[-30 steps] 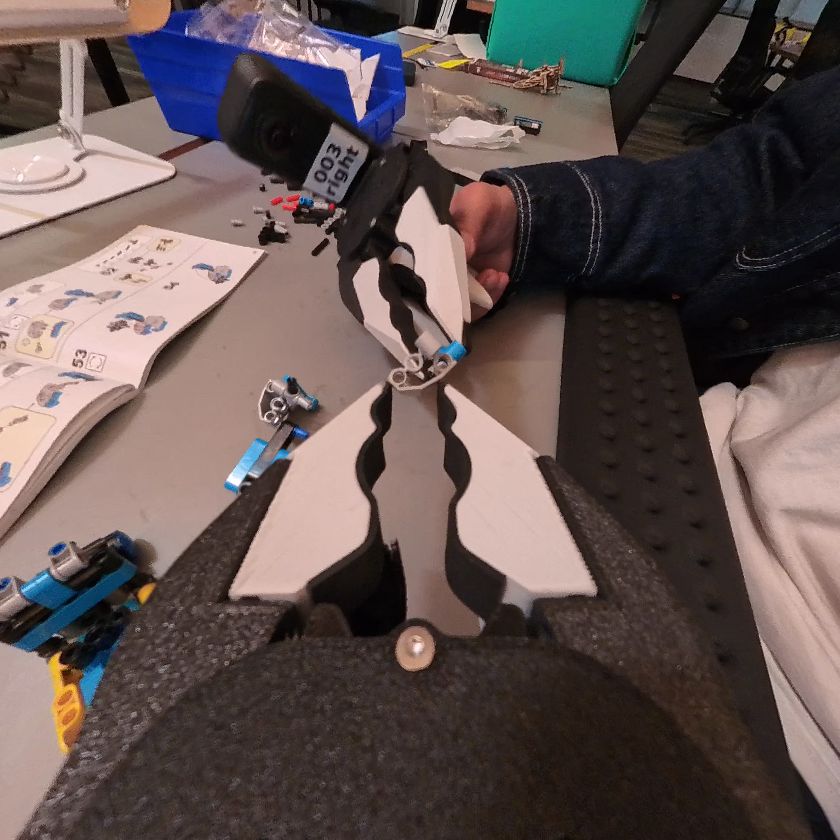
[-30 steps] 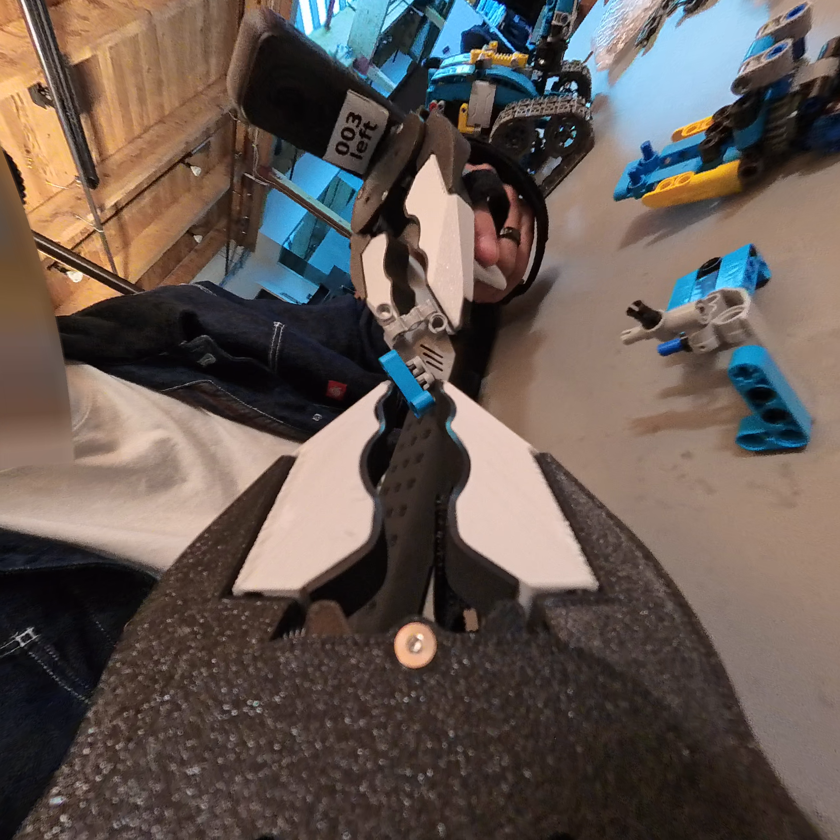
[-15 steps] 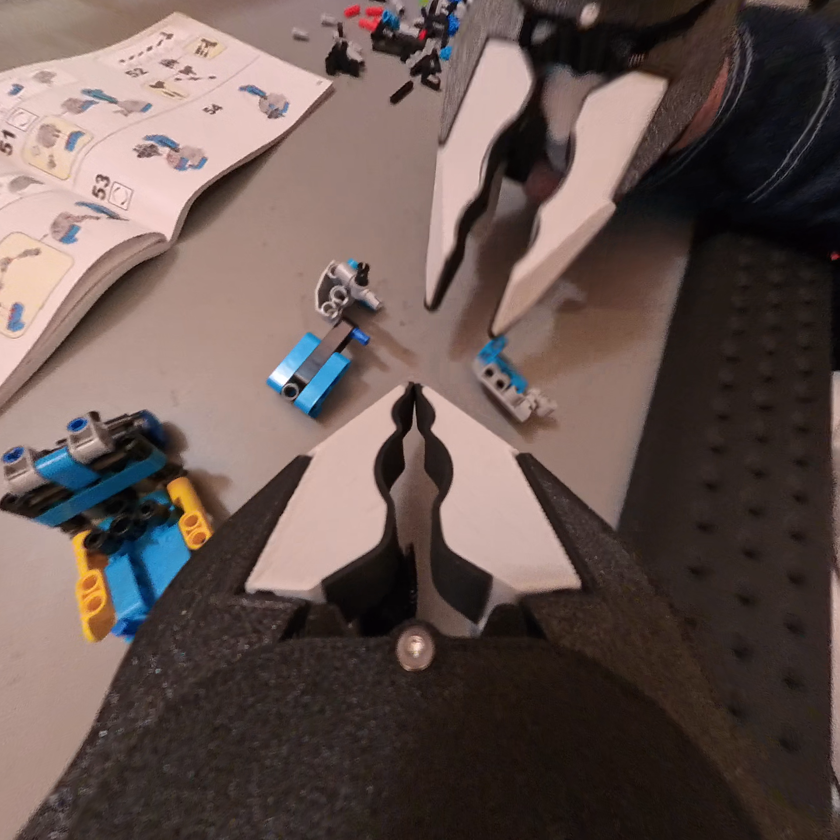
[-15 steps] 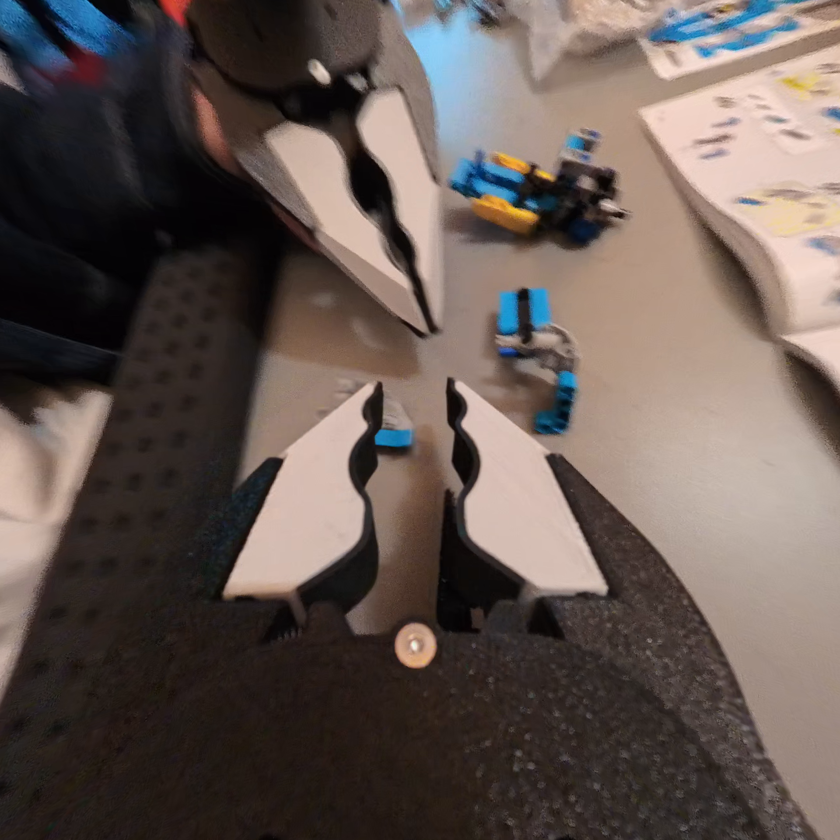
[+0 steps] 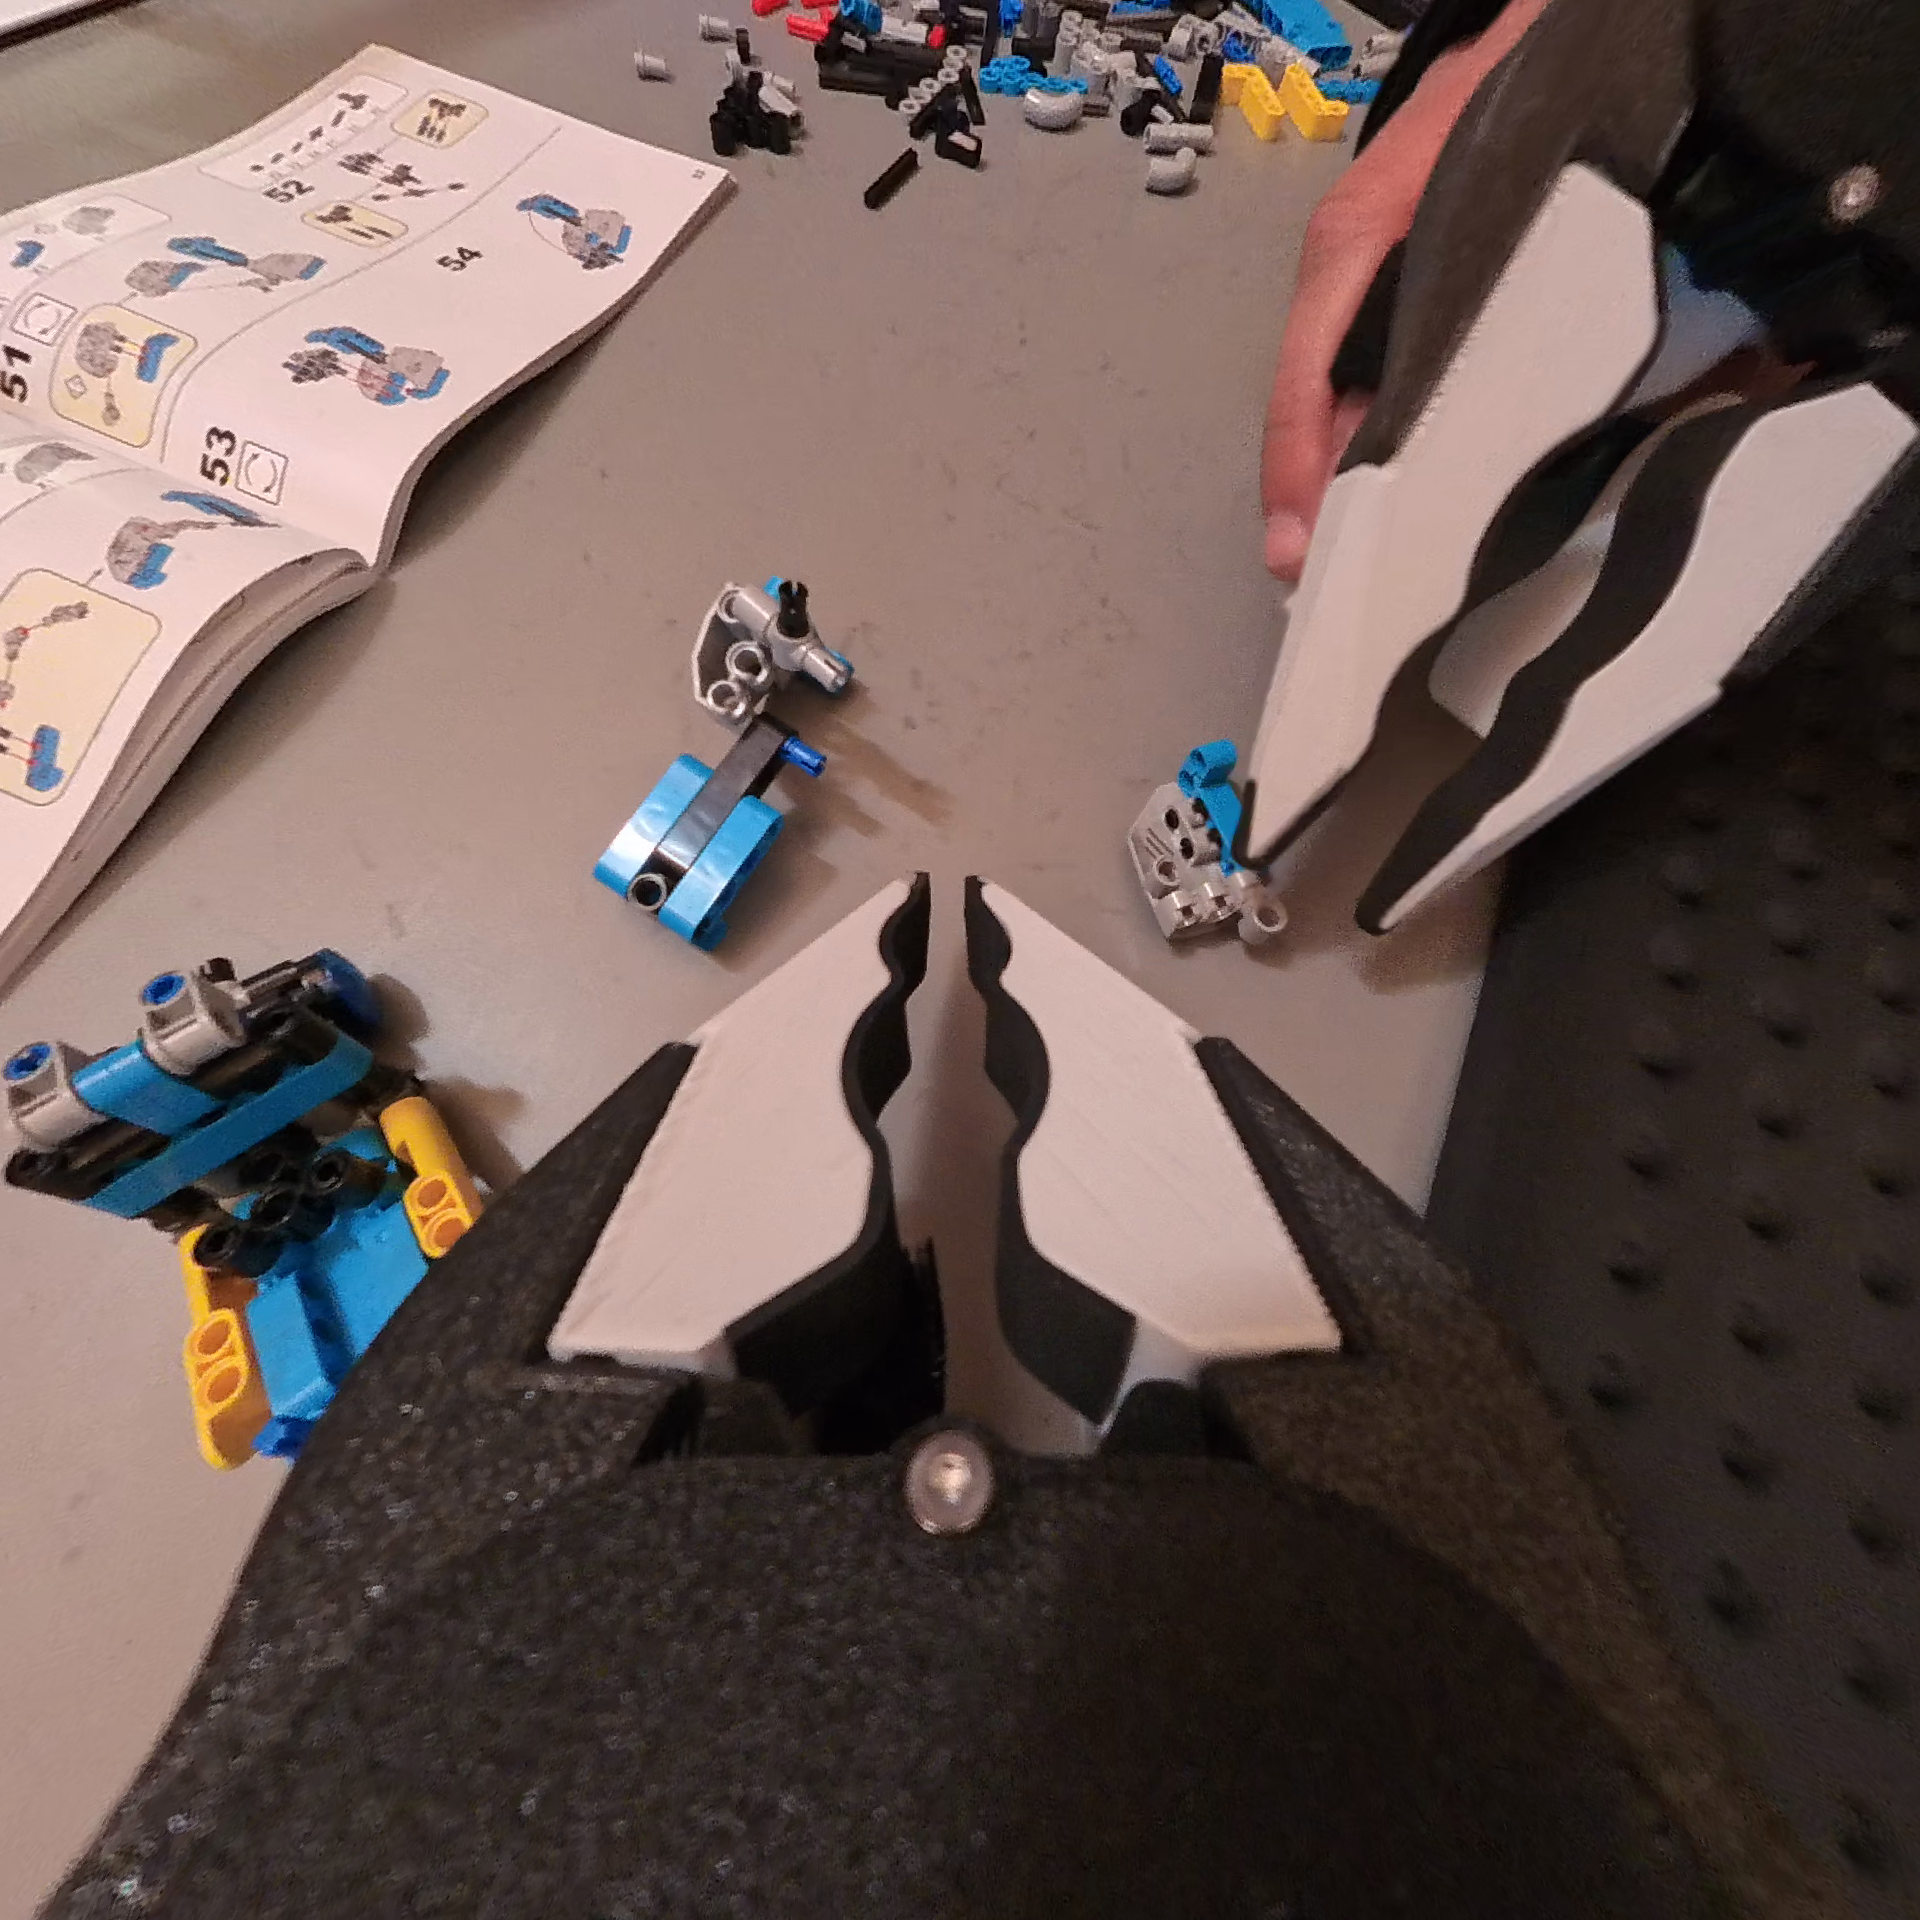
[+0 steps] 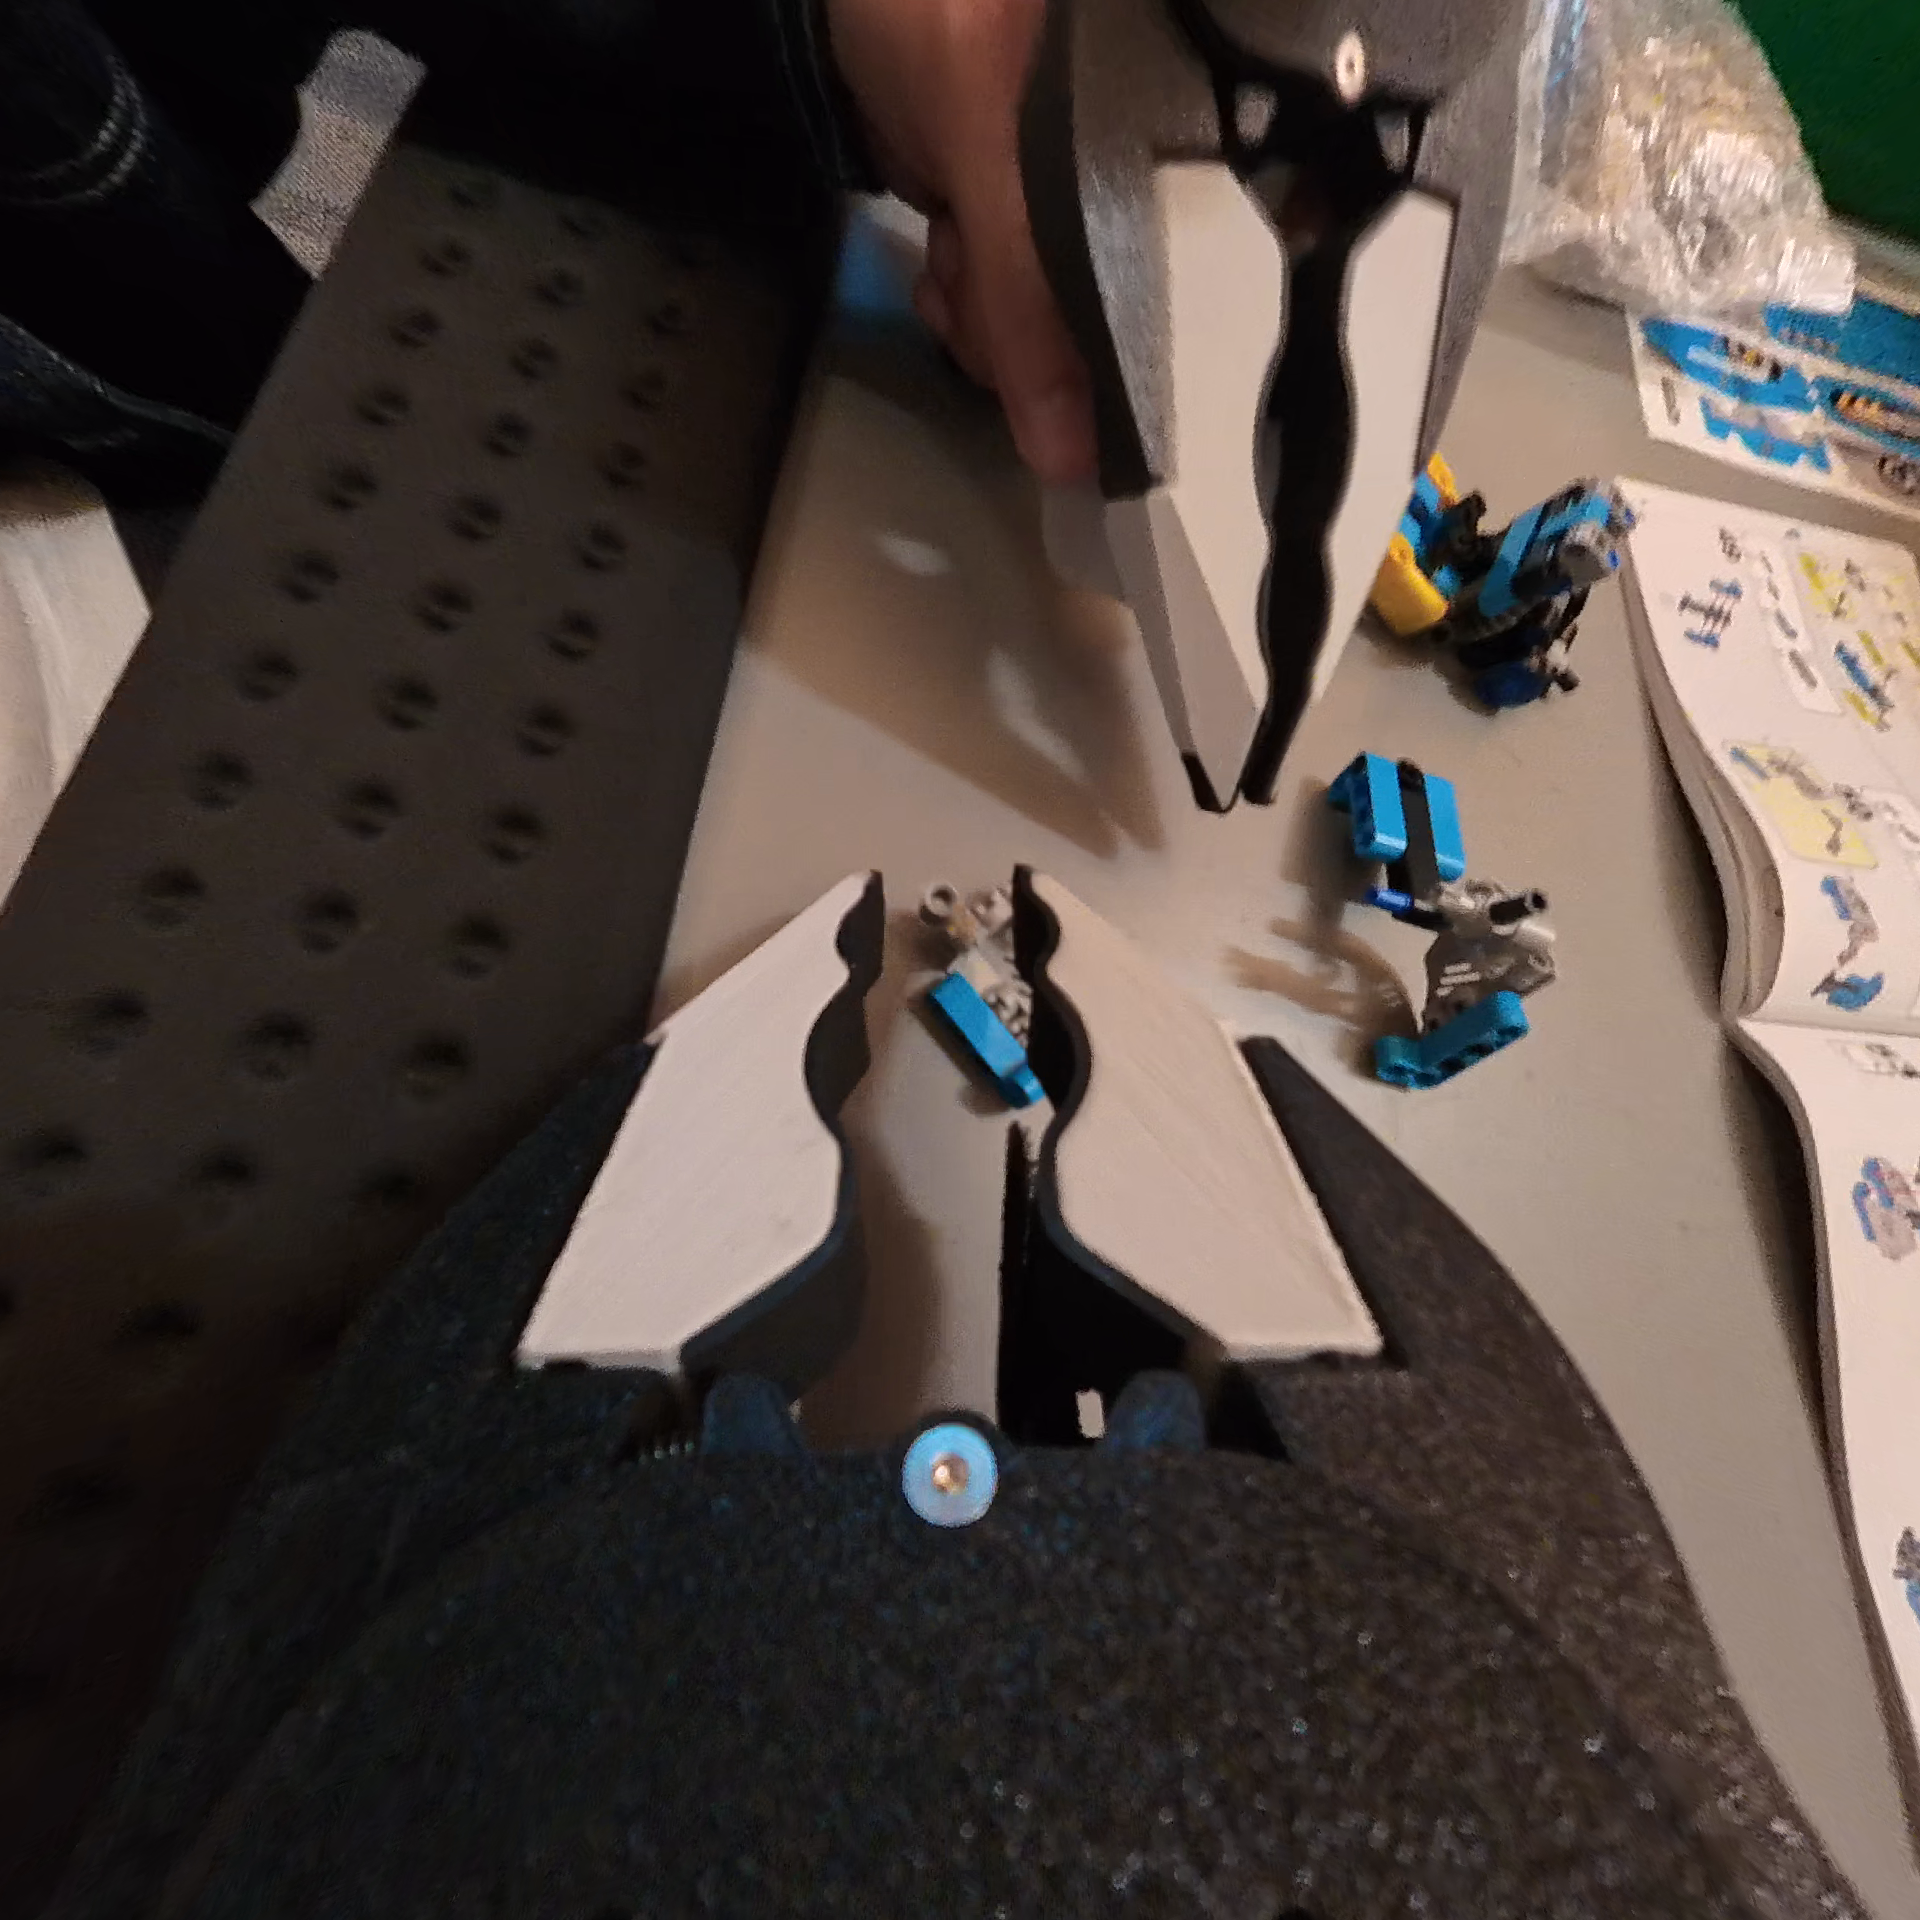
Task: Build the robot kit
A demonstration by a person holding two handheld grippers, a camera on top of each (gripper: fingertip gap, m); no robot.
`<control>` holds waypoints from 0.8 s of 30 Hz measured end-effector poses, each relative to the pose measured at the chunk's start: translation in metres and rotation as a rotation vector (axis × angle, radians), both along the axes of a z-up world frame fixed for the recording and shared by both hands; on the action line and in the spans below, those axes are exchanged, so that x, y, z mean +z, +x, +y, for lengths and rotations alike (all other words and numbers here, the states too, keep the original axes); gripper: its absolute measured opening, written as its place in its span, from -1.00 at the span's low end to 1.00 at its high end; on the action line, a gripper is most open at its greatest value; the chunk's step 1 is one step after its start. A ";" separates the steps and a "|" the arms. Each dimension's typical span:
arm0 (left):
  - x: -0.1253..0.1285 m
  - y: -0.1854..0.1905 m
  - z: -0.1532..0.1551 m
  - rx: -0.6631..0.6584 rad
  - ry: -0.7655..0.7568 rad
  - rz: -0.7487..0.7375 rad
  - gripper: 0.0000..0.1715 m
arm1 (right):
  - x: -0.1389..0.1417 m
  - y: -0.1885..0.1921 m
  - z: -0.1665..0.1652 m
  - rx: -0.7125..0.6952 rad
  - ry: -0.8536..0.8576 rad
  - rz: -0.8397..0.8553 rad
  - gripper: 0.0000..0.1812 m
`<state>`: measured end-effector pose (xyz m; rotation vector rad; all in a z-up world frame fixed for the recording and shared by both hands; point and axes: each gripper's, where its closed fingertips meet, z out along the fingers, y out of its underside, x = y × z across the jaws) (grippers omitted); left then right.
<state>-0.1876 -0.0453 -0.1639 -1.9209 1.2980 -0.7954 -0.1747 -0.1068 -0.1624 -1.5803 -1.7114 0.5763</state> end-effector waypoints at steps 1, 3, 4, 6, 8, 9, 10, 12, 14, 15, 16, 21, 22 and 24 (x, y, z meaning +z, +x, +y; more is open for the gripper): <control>0.000 0.000 0.000 0.002 0.001 -0.002 -0.93 | 0.002 -0.001 -0.001 0.006 0.029 0.006 -0.74; 0.001 0.000 0.001 0.003 -0.001 -0.008 -0.93 | 0.001 -0.001 0.002 0.006 0.124 -0.025 -0.71; 0.001 0.000 0.001 0.003 -0.001 -0.009 -0.93 | -0.002 -0.002 0.003 0.011 0.171 -0.045 -0.71; 0.002 0.000 0.001 0.004 0.005 -0.009 -0.92 | -0.011 -0.001 0.003 0.033 0.273 -0.105 -0.71; 0.001 0.001 0.000 -0.002 0.010 -0.005 -0.92 | -0.015 0.001 0.006 0.050 0.389 -0.147 -0.75; 0.001 0.001 0.000 -0.002 0.012 -0.004 -0.92 | -0.016 -0.001 0.004 0.063 0.413 -0.152 -0.78; 0.001 0.001 0.000 -0.002 0.014 -0.004 -0.92 | -0.016 -0.002 0.003 0.067 0.431 -0.152 -0.80; 0.002 0.001 -0.001 -0.005 0.013 -0.008 -0.92 | -0.017 -0.003 0.007 0.058 0.475 -0.169 -0.90; 0.004 0.001 -0.002 -0.011 0.012 -0.017 -0.92 | -0.012 -0.003 0.012 0.030 0.508 -0.148 -0.90; 0.005 0.002 -0.004 -0.020 0.008 -0.025 -0.91 | -0.006 -0.003 0.014 0.010 0.485 -0.110 -0.90; 0.008 0.002 -0.006 -0.032 0.002 -0.040 -0.90 | 0.000 -0.003 0.016 -0.019 0.416 -0.057 -0.90; 0.025 0.008 -0.017 -0.078 -0.085 -0.161 -0.31 | 0.047 -0.003 0.028 -0.116 -0.266 0.361 -0.90; 0.026 0.010 -0.019 -0.086 -0.081 -0.163 -0.24 | 0.053 -0.002 0.032 -0.121 -0.372 0.423 -0.90; 0.029 0.015 -0.025 -0.115 -0.052 -0.170 -0.27 | 0.058 0.000 0.041 -0.152 -0.511 0.500 -0.90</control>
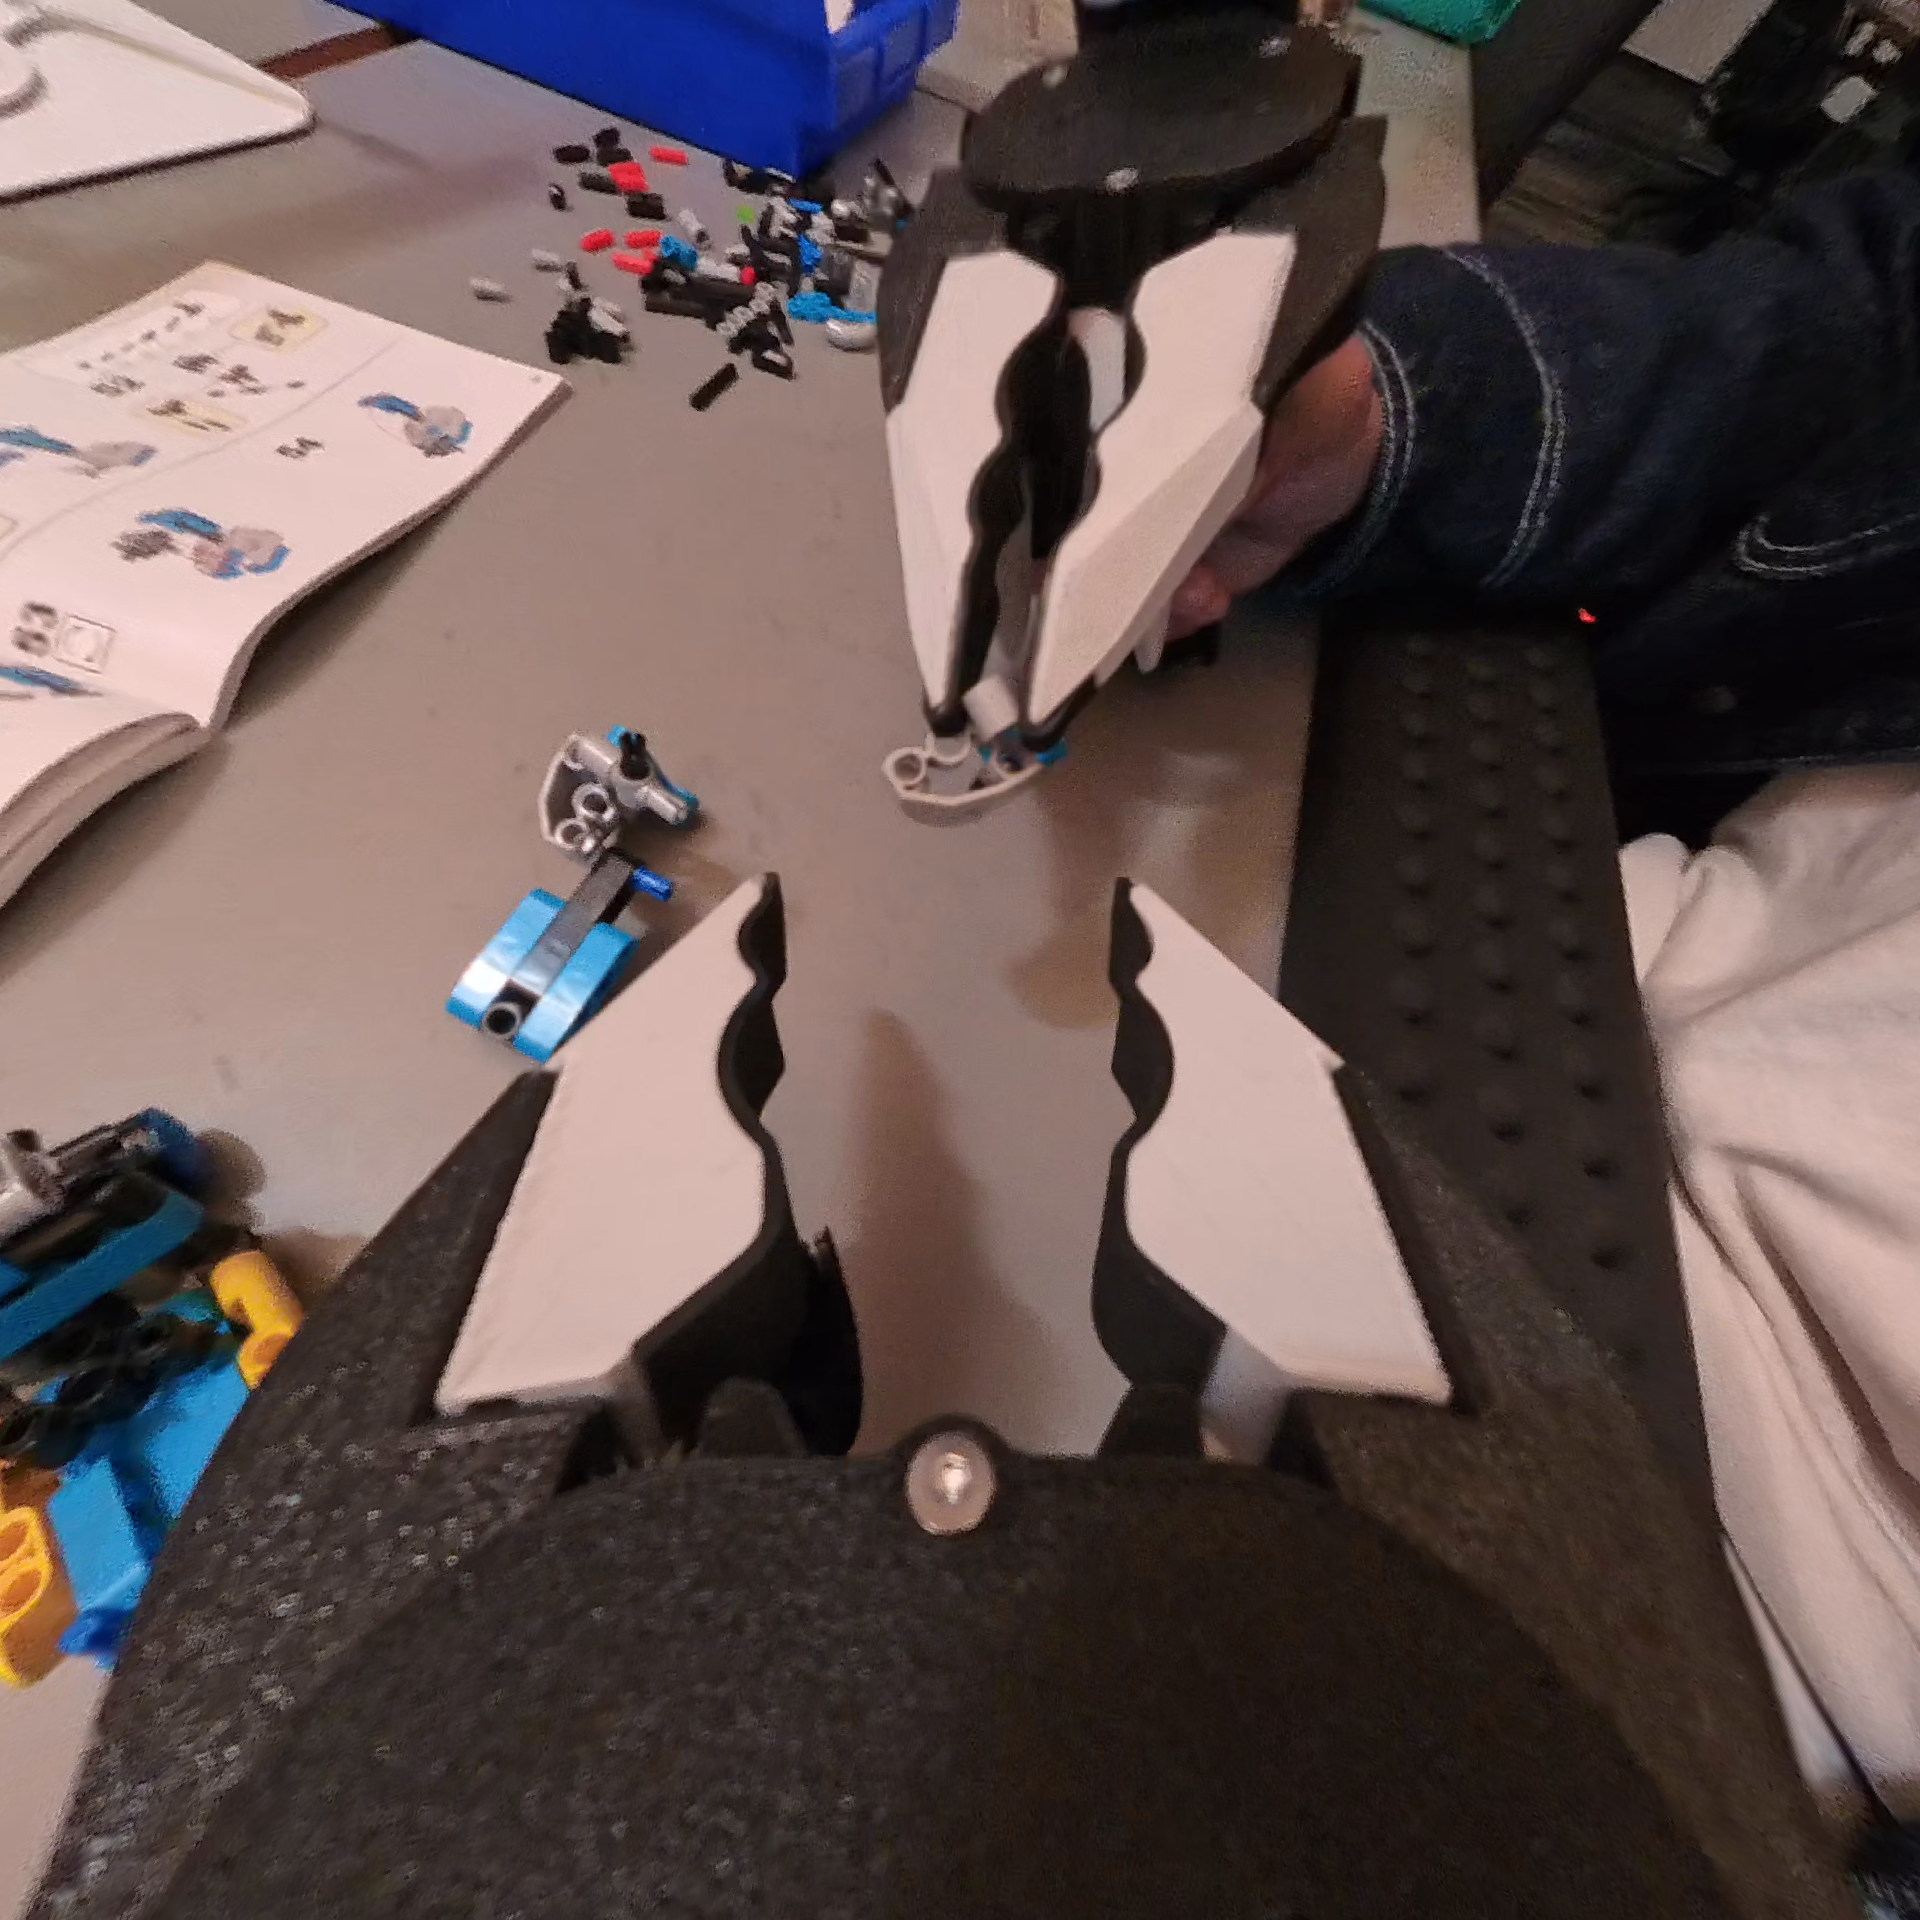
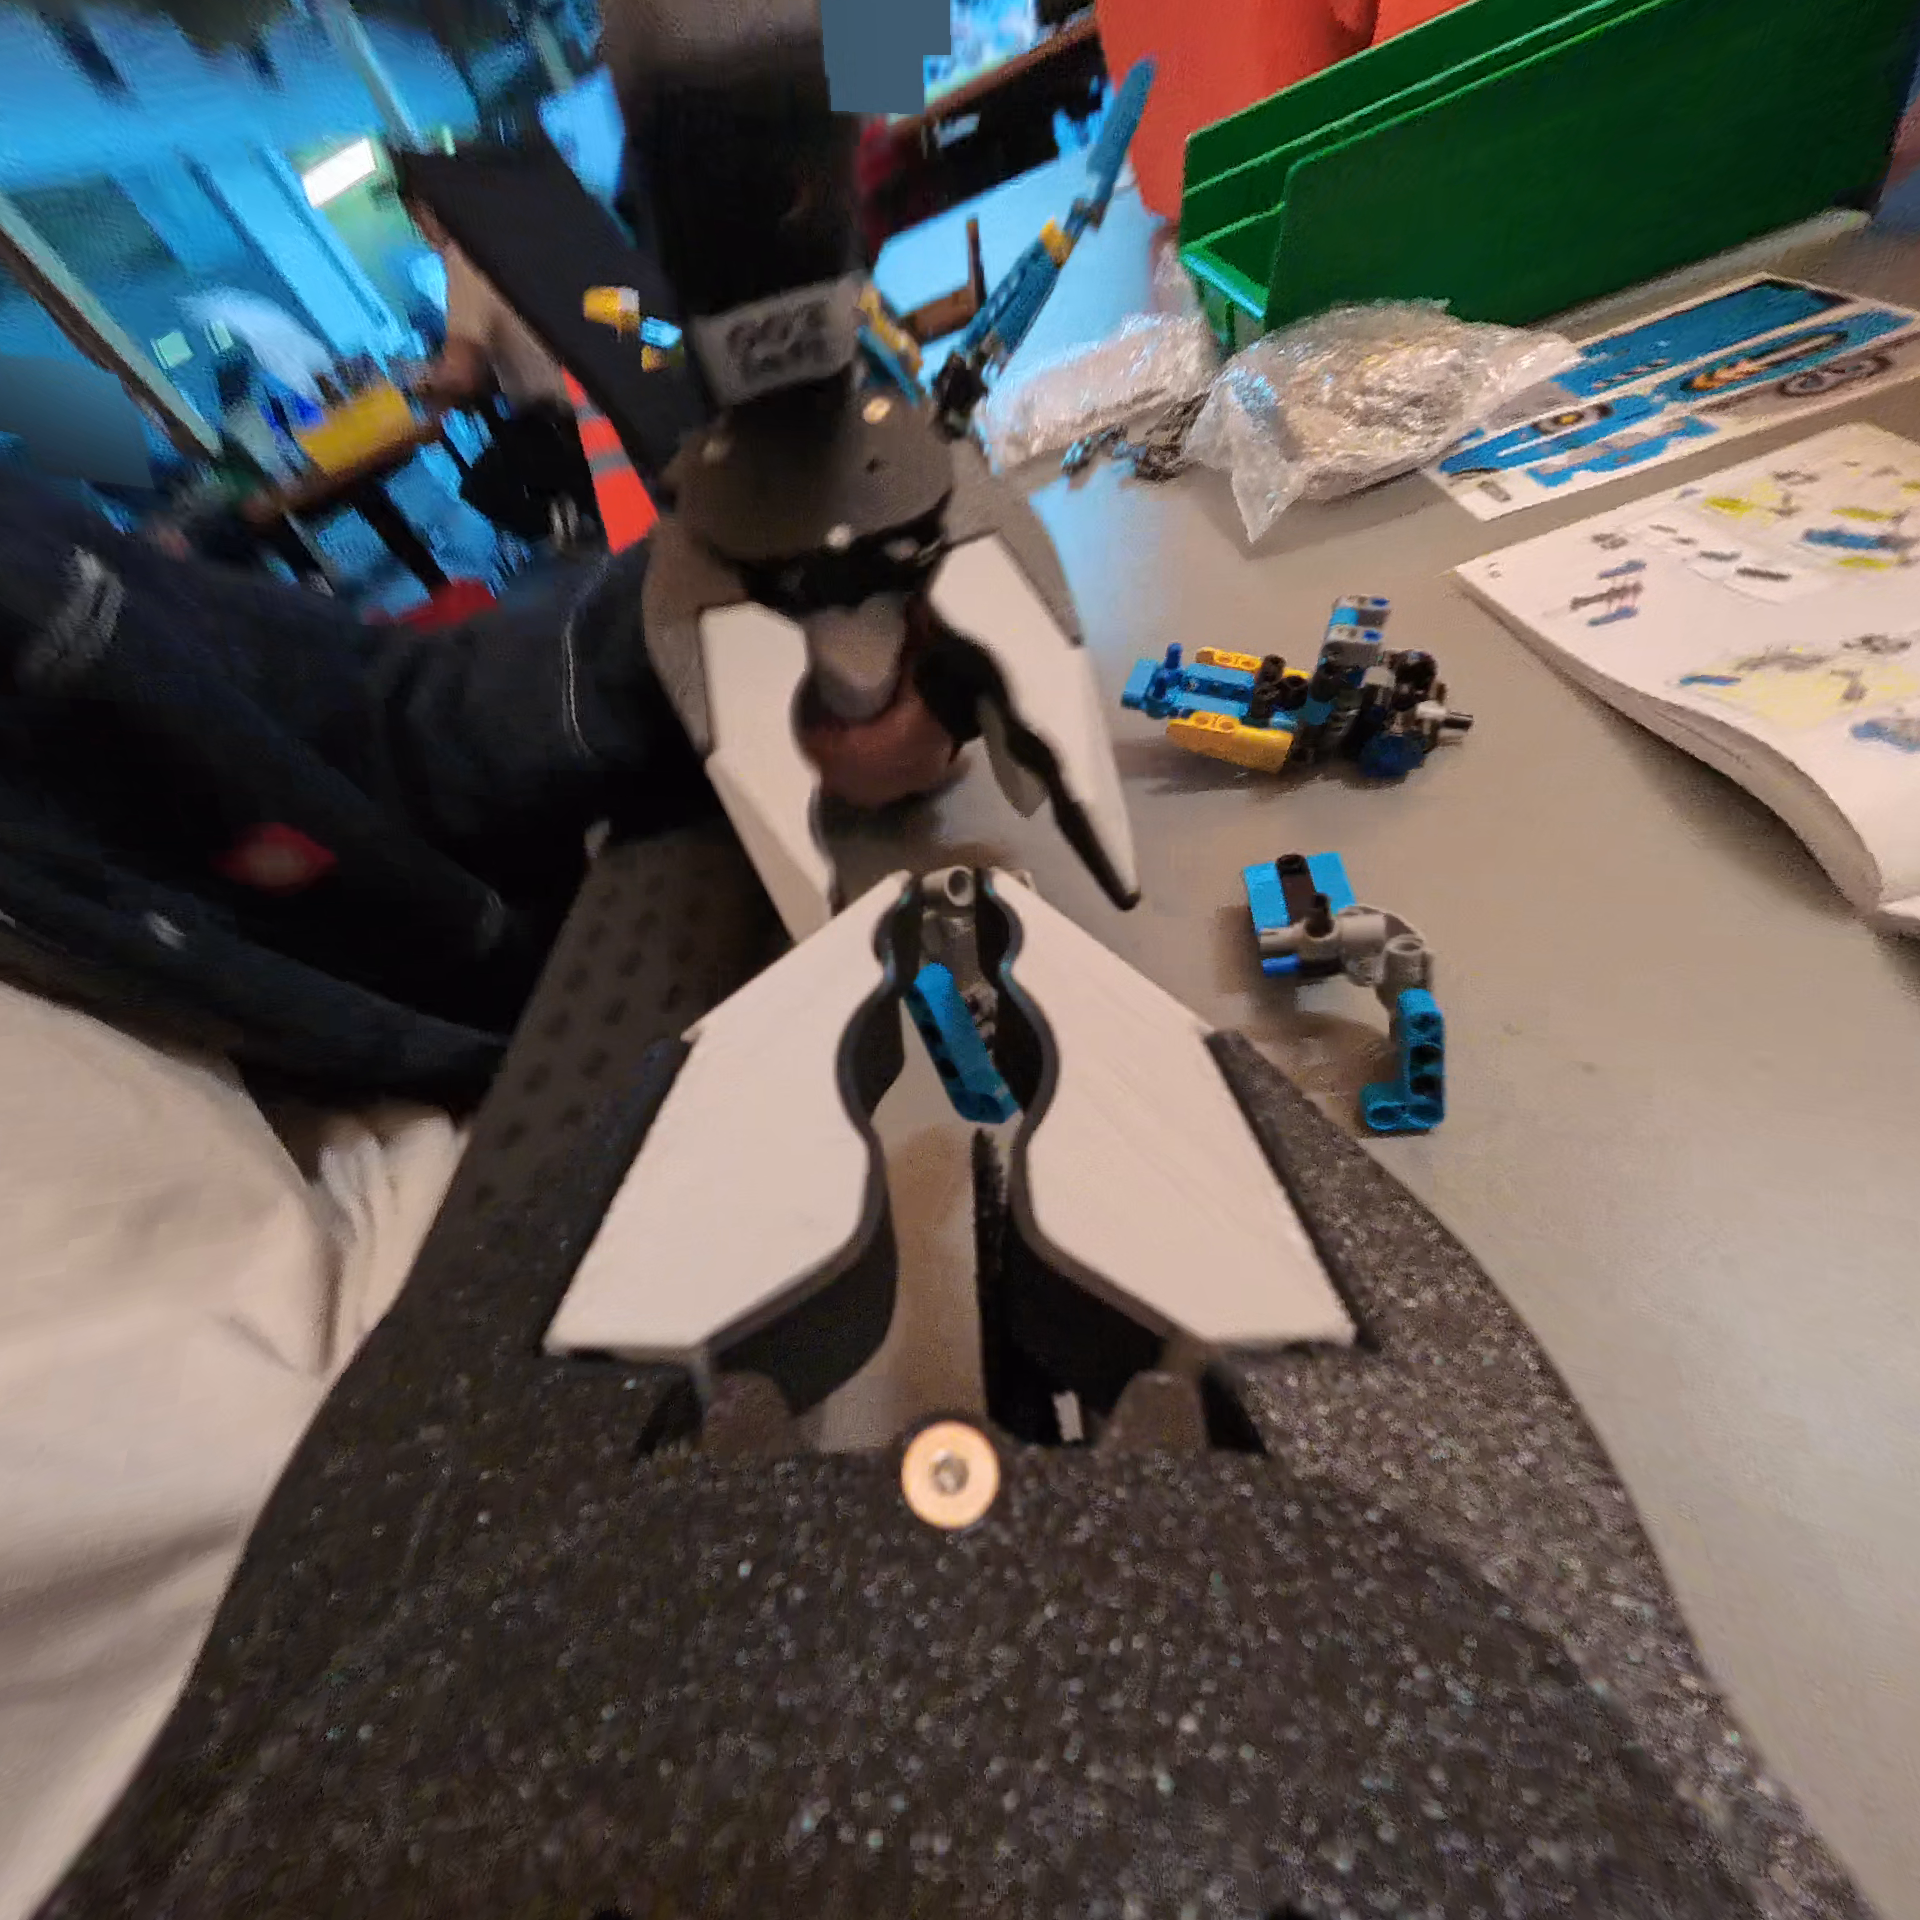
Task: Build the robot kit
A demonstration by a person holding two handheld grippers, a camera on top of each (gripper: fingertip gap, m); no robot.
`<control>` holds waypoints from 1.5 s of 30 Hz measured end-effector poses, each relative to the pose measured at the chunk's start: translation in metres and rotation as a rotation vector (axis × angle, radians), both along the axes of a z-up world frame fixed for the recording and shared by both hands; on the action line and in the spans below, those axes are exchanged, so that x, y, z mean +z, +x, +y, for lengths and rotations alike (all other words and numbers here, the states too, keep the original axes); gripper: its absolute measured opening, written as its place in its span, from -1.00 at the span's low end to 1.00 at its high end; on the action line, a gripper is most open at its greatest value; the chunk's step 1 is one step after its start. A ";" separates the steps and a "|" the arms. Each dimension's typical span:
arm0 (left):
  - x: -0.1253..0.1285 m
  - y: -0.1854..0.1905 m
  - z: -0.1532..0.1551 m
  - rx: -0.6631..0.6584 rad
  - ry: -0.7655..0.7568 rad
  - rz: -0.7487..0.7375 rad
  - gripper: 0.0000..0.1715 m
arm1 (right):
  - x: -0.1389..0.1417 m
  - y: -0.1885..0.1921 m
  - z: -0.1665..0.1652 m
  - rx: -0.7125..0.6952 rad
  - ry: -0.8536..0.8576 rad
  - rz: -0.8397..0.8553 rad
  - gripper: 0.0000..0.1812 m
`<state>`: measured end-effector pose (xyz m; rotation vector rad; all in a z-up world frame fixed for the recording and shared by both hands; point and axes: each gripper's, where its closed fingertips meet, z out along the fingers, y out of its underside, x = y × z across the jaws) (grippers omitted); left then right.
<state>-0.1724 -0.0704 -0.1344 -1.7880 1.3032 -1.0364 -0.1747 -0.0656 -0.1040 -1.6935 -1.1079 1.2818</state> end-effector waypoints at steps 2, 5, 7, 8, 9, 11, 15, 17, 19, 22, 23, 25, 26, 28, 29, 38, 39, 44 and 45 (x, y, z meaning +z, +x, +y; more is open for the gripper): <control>0.001 0.005 0.001 0.023 0.013 -0.003 -0.29 | 0.002 -0.002 0.004 -0.007 -0.104 0.054 -0.90; 0.012 0.013 0.003 0.065 -0.033 -0.070 -0.42 | 0.003 -0.004 0.010 -0.023 -0.211 0.116 -0.90; 0.017 0.017 0.009 0.122 -0.080 -0.106 -0.47 | 0.002 -0.006 0.014 -0.035 -0.240 0.129 -0.90; 0.013 0.017 0.015 0.166 -0.094 -0.092 -0.55 | -0.002 -0.006 0.016 -0.045 -0.240 0.111 -0.90; 0.007 0.017 0.020 0.205 -0.102 -0.067 -0.58 | -0.006 -0.006 0.018 -0.059 -0.235 0.090 -0.90; -0.004 0.016 0.025 0.258 -0.128 -0.021 -0.58 | -0.017 -0.005 0.024 -0.100 -0.196 0.021 -0.90; -0.026 0.008 0.036 0.330 -0.119 0.105 -0.58 | -0.027 0.002 0.038 -0.196 0.011 -0.121 -0.81; -0.030 0.006 0.040 0.346 -0.112 0.132 -0.58 | -0.022 0.009 0.052 -0.257 0.163 -0.181 -0.67; -0.031 0.004 0.044 0.364 -0.099 0.148 -0.58 | -0.024 0.009 0.060 -0.257 0.259 -0.248 -0.49; -0.034 0.002 0.050 0.402 -0.066 0.191 -0.58 | -0.037 -0.001 0.066 -0.212 0.318 -0.337 -0.38; -0.034 0.001 0.051 0.417 -0.054 0.198 -0.58 | -0.039 -0.002 0.067 -0.208 0.304 -0.338 -0.43; -0.034 0.002 0.052 0.440 -0.051 0.199 -0.58 | -0.040 -0.002 0.066 -0.214 0.246 -0.314 -0.45; -0.034 0.004 0.050 0.434 -0.046 0.198 -0.58 | -0.042 -0.001 0.067 -0.213 0.226 -0.313 -0.45; -0.033 0.007 0.048 0.412 -0.008 0.213 -0.58 | -0.046 -0.001 0.065 -0.182 0.203 -0.324 -0.43; -0.033 0.008 0.046 0.394 0.008 0.216 -0.58 | -0.042 0.001 0.065 -0.162 0.228 -0.320 -0.43; -0.034 0.005 0.034 0.233 -0.097 0.177 -0.57 | -0.041 0.003 0.067 0.373 0.413 -0.337 -0.54; -0.034 0.004 0.036 0.239 -0.086 0.177 -0.57 | -0.049 0.004 0.065 0.434 0.406 -0.373 -0.63; -0.035 0.000 0.043 0.268 -0.040 0.191 -0.56 | -0.048 -0.002 0.067 0.423 0.493 -0.376 -0.87; -0.036 0.000 0.044 0.270 -0.036 0.198 -0.55 | -0.049 -0.003 0.068 0.391 0.489 -0.386 -0.88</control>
